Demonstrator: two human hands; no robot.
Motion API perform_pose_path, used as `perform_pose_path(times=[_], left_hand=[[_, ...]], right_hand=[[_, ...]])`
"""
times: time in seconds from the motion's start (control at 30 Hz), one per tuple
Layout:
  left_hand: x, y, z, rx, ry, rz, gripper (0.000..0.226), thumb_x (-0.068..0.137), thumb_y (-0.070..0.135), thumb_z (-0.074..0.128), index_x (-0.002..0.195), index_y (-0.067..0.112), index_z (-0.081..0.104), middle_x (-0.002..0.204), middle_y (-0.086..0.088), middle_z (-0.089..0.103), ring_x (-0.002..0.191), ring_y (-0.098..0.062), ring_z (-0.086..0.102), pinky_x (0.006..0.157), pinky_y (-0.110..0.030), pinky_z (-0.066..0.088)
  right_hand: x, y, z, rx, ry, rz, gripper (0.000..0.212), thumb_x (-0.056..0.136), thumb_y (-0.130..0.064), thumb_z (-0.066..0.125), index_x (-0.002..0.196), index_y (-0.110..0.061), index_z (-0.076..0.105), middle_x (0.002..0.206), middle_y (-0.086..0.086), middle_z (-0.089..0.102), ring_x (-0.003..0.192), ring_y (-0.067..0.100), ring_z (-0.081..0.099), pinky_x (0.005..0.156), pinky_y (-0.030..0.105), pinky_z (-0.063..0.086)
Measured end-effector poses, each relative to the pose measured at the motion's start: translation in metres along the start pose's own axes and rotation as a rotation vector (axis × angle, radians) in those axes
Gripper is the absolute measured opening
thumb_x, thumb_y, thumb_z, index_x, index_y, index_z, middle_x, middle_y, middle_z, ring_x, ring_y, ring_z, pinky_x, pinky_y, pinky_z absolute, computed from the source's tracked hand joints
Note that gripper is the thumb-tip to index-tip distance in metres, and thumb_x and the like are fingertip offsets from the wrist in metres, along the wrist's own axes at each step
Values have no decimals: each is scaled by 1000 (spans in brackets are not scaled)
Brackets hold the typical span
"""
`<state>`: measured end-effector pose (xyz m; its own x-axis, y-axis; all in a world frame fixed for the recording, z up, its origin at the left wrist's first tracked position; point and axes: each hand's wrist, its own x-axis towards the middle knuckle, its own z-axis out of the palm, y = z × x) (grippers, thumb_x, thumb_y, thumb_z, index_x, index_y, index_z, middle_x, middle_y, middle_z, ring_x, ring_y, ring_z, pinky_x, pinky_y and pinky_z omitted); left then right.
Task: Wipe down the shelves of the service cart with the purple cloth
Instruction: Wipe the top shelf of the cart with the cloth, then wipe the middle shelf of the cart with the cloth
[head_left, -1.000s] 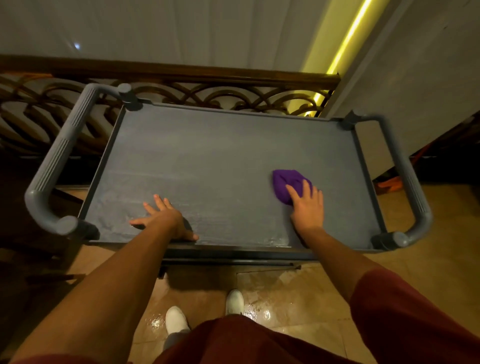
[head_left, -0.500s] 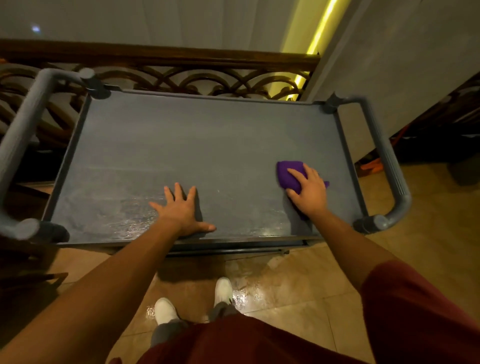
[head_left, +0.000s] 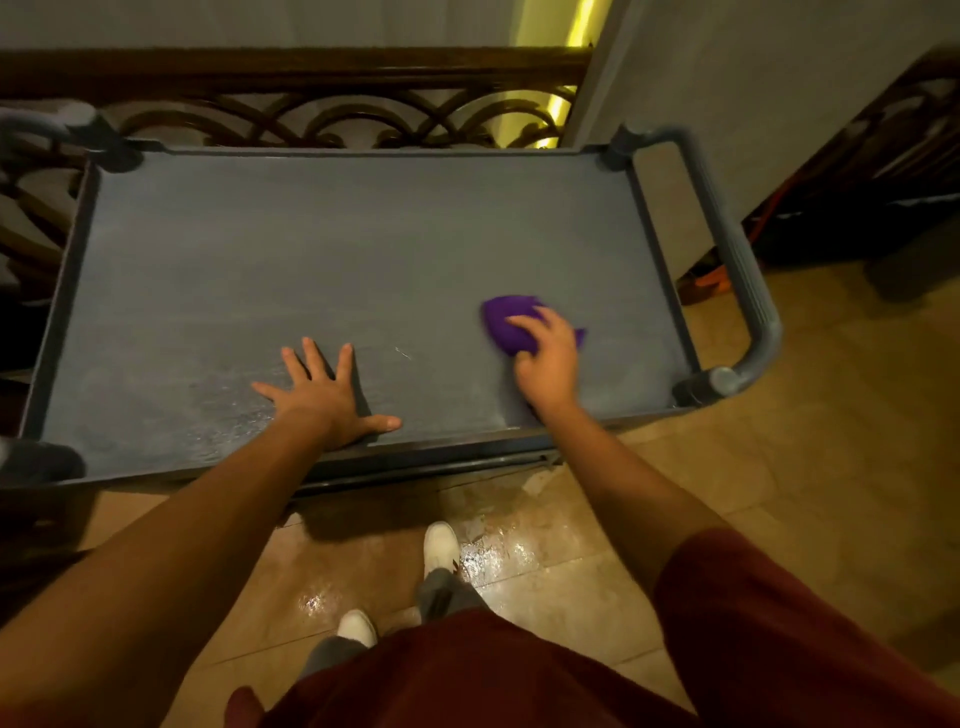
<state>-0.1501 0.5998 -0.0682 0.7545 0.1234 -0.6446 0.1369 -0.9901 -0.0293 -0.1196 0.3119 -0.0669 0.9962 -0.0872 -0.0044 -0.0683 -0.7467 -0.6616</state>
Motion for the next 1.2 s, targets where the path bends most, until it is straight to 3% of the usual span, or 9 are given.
perform_pose_path(times=[0.17,0.27,0.33,0.4,0.57,0.77,0.93,1.03,1.2], left_hand=[[-2,-5,4,-44,59,36,136,56,100,46,158,33,-13,166,-20,-19,151,-49,-15,109,-80,10],[-14,-13,7,-174,145,95,114,72,86,55,161,31,7,169,-16,-7,153,-46,-7,112,-78,9],[-28,-26,9,-274,295,175,99,81,78,56,159,30,19,169,-14,1,154,-43,1,115,-75,12],[-48,-42,11,-253,502,274,86,85,73,53,156,31,29,168,-15,11,153,-41,12,115,-70,17],[-92,-82,24,-135,854,339,67,89,70,52,147,38,44,159,-18,33,129,-43,44,99,-56,39],[-119,-90,58,-171,847,367,77,88,75,46,155,43,26,169,-11,9,154,-37,12,116,-66,18],[-139,-75,97,-361,855,319,73,90,70,49,154,43,27,153,-12,34,126,-33,47,98,-52,43],[-154,-60,131,-390,840,310,70,90,67,53,152,42,32,142,-10,40,112,-27,50,90,-43,44],[-150,-31,165,-390,759,336,72,89,67,53,153,46,28,164,-10,18,147,-34,27,113,-61,27]], right_hand=[[-40,-57,48,165,-107,65,51,78,8,60,120,-18,75,146,11,57,137,30,49,120,39,35],[-42,-76,45,456,-110,221,53,78,14,58,122,-12,74,131,9,67,126,29,61,105,25,48],[-47,-86,36,658,-84,310,52,81,10,64,127,-15,70,123,4,69,112,24,67,85,16,54],[-56,-91,25,818,-39,339,50,85,-3,72,130,-24,65,120,2,71,101,18,70,78,20,57],[-107,-107,1,836,112,247,40,79,-27,80,112,-43,64,108,-15,70,83,-2,72,65,16,58],[-171,-101,-3,693,145,277,46,81,-26,76,123,-33,60,119,-3,67,98,16,69,74,31,63],[-203,-69,-1,716,133,375,40,85,-30,73,121,-38,58,112,-4,67,96,18,70,74,33,63],[-217,-45,1,725,143,412,39,85,-28,72,121,-33,59,110,-1,68,93,21,72,68,30,62],[-231,-1,3,693,123,398,40,84,-28,72,121,-33,57,110,-4,67,92,20,71,65,26,61]])
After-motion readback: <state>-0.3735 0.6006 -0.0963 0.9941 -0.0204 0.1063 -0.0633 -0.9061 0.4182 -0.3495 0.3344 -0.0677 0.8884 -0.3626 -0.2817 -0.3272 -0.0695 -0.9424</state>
